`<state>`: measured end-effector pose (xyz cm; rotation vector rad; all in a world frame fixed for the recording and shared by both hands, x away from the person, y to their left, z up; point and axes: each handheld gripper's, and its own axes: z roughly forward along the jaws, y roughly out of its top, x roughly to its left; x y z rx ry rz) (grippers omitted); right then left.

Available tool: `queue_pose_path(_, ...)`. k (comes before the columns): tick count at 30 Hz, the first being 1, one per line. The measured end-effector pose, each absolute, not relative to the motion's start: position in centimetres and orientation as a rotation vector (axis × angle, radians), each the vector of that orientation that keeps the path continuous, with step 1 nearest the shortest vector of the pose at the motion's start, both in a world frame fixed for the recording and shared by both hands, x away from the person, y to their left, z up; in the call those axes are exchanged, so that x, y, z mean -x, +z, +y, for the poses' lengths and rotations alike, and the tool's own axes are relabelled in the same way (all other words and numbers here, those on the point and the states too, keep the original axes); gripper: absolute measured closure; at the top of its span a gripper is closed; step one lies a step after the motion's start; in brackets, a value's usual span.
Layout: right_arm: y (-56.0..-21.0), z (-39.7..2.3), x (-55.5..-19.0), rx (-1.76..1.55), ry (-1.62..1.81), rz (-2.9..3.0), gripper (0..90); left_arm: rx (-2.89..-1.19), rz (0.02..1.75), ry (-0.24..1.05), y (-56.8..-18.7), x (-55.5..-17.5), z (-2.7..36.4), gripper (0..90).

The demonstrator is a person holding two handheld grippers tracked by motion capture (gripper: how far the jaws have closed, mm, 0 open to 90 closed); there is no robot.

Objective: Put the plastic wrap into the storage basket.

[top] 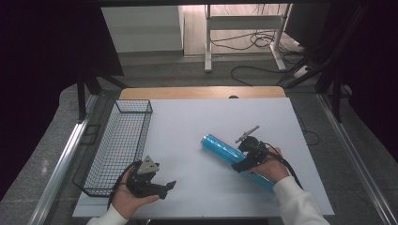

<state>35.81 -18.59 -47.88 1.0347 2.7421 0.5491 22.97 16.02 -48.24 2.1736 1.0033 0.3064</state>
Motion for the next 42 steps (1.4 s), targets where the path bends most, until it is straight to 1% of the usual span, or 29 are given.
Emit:
queue_pose_path(6, -48.7, -17.5, -36.4, -1.026, 0.495, 2.761, 10.3, -2.175, 1.008, 0.302, -48.3, -23.0, 16.1, 13.4)
queue_pose_path(14, -49.7, -16.9, -36.7, -1.026, 0.417, 2.806, 14.6, -2.173, 1.008, 0.306, -48.3, -23.0, 16.2, 13.4)
queue_pose_path(16, -49.8, -16.8, -36.8, -1.021, 0.413, 2.810, 17.0, -2.173, 1.007, 0.306, -48.3, -23.0, 16.2, 13.4)
queue_pose_path(21, -50.0, -16.7, -36.9, -0.998, 0.378, 2.843, 28.3, -2.173, 1.006, 0.297, -48.3, -23.0, 16.2, 13.4)
queue_pose_path(22, -50.0, -16.7, -36.9, -1.000, 0.371, 2.837, 29.0, -2.173, 1.006, 0.298, -48.3, -23.0, 16.1, 13.4)
queue_pose_path(29, -49.9, -16.5, -37.0, -0.994, 0.350, 2.846, 30.5, -2.174, 1.004, 0.303, -48.3, -23.0, 16.2, 13.4)
queue_pose_path(37, -49.7, -16.9, -37.4, -1.081, 0.401, 2.852, 31.5, -2.174, 1.005, 0.298, -48.3, -23.0, 16.2, 13.4)
queue_pose_path(42, -48.5, -17.8, -37.6, -1.148, 0.498, 2.839, 31.7, -2.170, 1.006, 0.302, -48.2, -23.0, 16.4, 13.4)
